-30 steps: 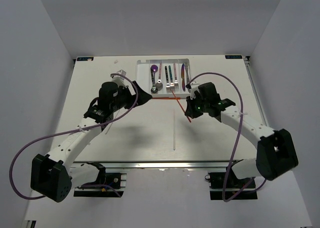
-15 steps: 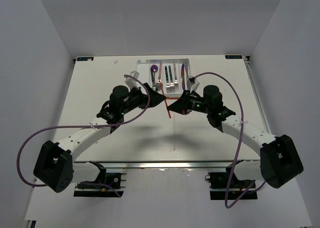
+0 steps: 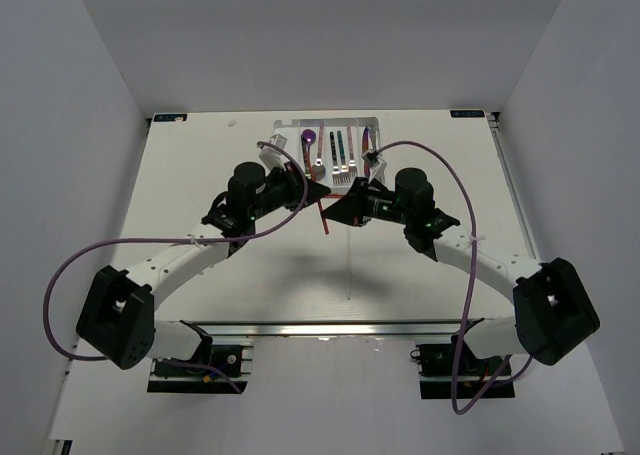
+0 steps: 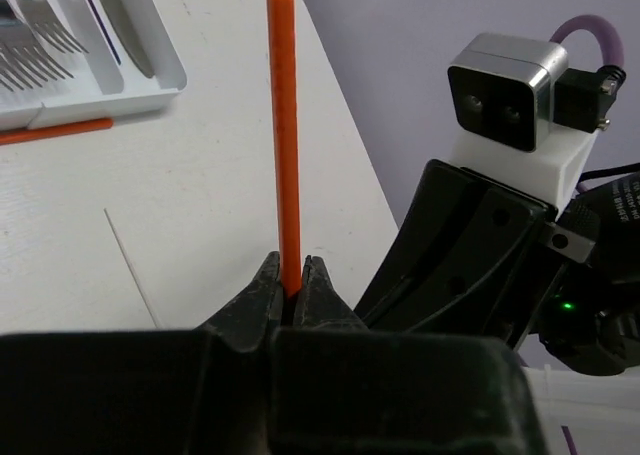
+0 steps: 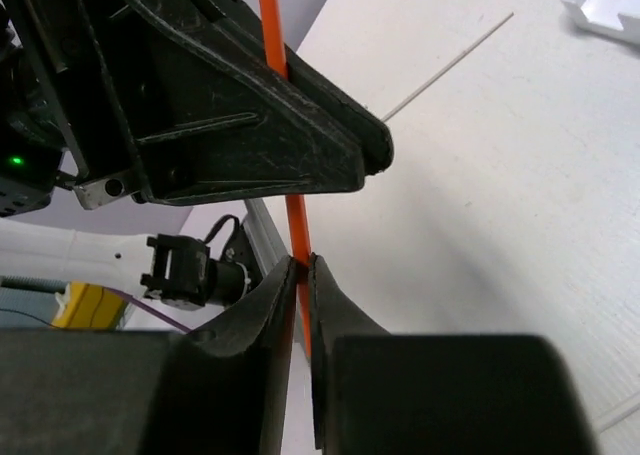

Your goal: Sort the eating utensils into containers

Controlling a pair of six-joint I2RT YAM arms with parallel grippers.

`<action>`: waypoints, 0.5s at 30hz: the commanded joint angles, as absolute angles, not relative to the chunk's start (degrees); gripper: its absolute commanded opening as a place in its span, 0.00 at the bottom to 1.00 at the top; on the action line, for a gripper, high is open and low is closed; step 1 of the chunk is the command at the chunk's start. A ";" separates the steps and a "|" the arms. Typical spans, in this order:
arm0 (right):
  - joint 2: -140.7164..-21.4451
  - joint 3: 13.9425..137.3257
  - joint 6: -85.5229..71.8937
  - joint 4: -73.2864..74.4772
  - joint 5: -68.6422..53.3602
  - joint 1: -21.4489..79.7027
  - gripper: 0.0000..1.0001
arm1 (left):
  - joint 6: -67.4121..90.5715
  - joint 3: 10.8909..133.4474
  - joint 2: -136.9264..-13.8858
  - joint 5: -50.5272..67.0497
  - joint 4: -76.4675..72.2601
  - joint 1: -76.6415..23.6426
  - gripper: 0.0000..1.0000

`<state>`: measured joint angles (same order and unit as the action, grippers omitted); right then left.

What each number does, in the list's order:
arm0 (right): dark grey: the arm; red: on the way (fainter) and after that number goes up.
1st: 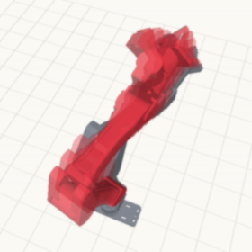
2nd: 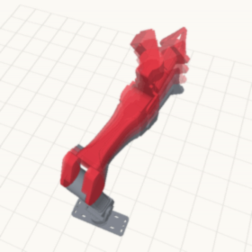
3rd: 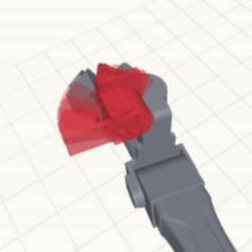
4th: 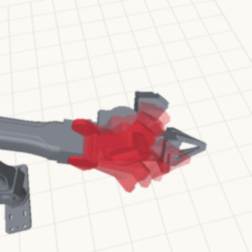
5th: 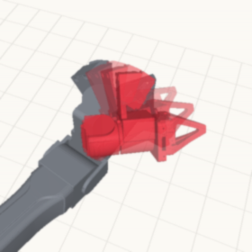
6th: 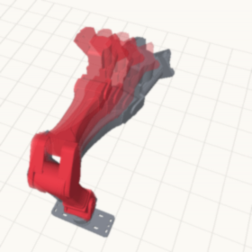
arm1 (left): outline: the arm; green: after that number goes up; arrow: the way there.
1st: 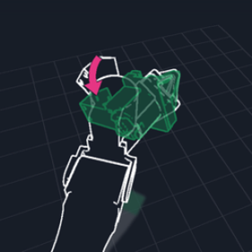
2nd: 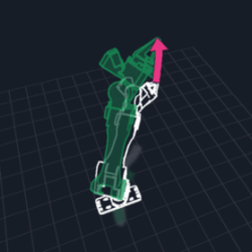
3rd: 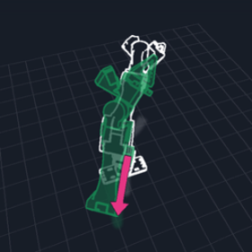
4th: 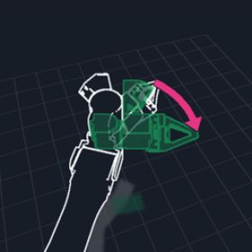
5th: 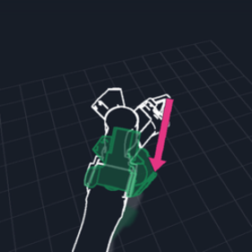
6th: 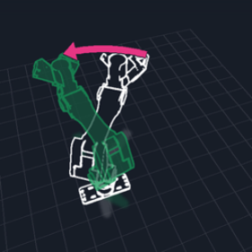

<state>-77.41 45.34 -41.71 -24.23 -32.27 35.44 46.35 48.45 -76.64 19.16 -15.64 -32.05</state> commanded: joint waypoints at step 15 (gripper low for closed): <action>-68.74 49.13 -26.81 3.33 -3.17 35.77 0.82 | 12.05 133.45 -131.36 -2.90 52.10 -17.68 0.00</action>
<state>-71.81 47.16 -31.53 -2.24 -8.12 35.66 19.79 120.92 -124.84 0.95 35.40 -20.03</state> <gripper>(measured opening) 0.812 0.066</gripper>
